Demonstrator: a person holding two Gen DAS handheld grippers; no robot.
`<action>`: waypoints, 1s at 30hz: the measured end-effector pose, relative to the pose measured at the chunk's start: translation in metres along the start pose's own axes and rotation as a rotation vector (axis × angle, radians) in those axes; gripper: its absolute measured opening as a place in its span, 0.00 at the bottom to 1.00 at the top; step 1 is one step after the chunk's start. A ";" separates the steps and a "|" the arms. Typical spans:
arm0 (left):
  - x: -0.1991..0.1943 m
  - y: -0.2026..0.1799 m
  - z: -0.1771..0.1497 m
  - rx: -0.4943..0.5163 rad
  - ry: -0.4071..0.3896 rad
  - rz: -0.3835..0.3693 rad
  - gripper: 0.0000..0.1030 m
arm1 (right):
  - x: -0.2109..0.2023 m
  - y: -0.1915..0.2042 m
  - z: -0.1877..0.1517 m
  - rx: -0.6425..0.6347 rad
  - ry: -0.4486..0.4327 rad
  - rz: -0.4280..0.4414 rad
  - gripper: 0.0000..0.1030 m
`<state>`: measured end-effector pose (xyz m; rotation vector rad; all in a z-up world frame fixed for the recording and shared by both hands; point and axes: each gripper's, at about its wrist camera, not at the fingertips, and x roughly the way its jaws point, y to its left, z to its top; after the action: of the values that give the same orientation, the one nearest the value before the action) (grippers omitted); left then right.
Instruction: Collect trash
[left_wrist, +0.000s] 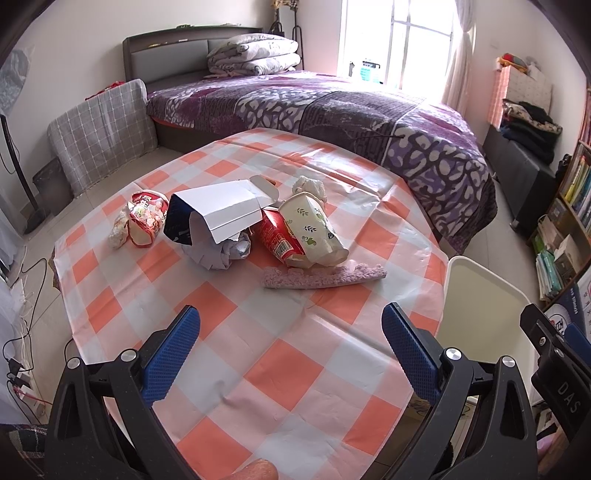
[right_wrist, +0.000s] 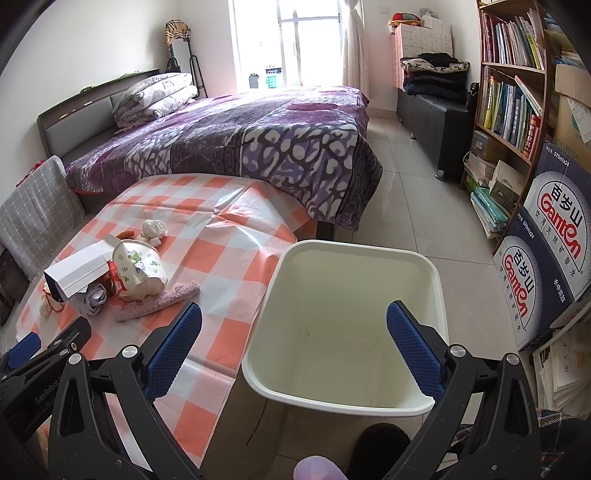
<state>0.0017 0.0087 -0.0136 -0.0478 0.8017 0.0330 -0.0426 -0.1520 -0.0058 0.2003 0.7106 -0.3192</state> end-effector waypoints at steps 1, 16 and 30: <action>0.000 0.000 0.000 0.000 0.000 0.000 0.93 | 0.000 -0.002 0.001 0.001 0.001 0.000 0.93; 0.000 0.002 -0.001 -0.002 0.001 0.000 0.93 | -0.001 0.001 0.000 0.002 0.003 0.001 0.93; -0.009 0.058 0.118 0.020 -0.093 0.013 0.93 | 0.015 0.029 0.086 0.090 0.256 0.273 0.93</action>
<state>0.0773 0.0733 0.0733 -0.0219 0.7092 0.0395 0.0304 -0.1526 0.0506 0.4250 0.9108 -0.0637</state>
